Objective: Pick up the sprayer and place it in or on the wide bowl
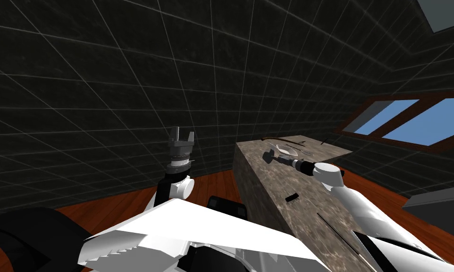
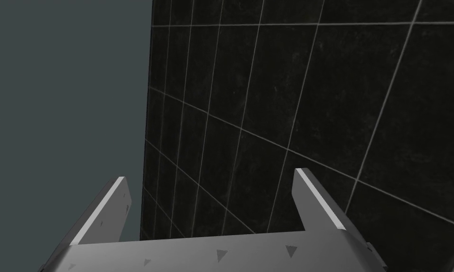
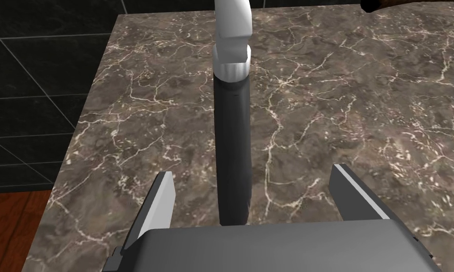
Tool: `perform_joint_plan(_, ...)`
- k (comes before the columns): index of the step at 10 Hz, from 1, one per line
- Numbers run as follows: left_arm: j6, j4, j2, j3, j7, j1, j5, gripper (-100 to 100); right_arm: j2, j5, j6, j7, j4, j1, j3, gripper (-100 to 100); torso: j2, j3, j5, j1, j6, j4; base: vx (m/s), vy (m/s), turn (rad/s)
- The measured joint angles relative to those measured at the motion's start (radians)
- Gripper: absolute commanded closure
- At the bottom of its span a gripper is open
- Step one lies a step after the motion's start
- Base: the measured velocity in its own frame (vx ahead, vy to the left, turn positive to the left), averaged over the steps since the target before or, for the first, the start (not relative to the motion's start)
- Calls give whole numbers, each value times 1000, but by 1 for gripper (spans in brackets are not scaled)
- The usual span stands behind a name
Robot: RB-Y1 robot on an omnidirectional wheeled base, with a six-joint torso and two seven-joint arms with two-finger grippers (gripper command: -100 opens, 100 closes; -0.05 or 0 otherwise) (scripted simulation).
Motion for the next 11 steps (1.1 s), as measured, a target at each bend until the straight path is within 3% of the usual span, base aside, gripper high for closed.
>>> perform_joint_plan(9,0,0,0,0,0,0,0,0,-5,37,247,217,196,-57,-157,-100,-3,-2,0,-1,0,-1,124,88,-145)
perform_joint_plan(11,0,0,0,0,0,0,0,0,-6,41,292,251,218,-63,-172,-100,1,0,-1,-3,-1,0,62,67,-82)
